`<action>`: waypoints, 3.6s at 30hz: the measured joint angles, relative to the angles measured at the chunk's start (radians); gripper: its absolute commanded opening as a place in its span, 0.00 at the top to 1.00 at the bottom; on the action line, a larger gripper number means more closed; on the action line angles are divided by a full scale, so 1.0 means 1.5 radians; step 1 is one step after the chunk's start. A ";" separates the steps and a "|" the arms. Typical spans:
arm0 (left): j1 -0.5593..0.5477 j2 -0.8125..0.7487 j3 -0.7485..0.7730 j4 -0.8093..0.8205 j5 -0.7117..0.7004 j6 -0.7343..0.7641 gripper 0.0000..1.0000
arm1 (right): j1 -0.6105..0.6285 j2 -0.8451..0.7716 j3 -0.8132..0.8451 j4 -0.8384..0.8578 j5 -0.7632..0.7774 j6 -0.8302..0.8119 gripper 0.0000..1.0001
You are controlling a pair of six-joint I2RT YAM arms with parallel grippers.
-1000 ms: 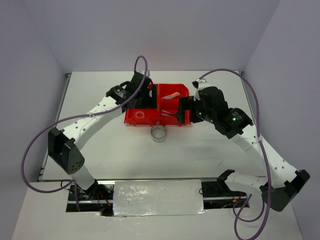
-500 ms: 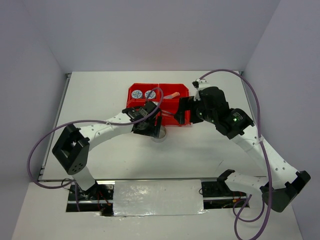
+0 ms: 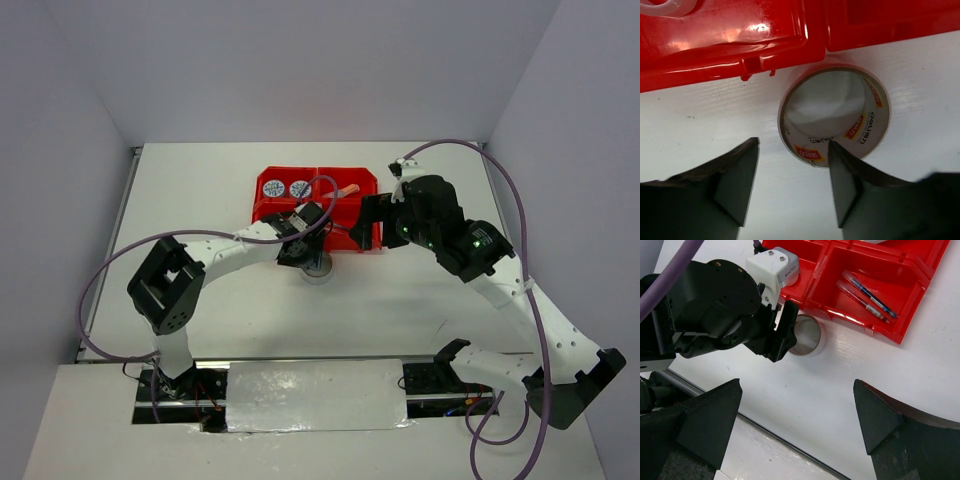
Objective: Sort the stationery into containers
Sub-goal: Pick up the stationery from the center of the board, then place the stationery in the storage box, then reset both arms
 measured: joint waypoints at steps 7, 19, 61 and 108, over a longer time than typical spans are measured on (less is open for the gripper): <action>0.008 0.029 -0.002 0.009 -0.004 -0.014 0.35 | 0.000 -0.002 0.000 0.000 0.000 0.000 0.00; 0.010 0.020 -0.015 -0.035 0.018 -0.013 1.00 | 0.000 -0.001 0.000 -0.001 0.002 0.000 0.00; 0.233 0.098 0.218 -0.109 0.004 0.072 0.80 | -0.003 0.006 0.015 -0.001 -0.020 0.013 0.00; 0.233 -0.633 -0.026 -0.382 -0.220 -0.007 0.01 | -0.003 -0.244 0.227 -0.296 0.248 0.035 0.00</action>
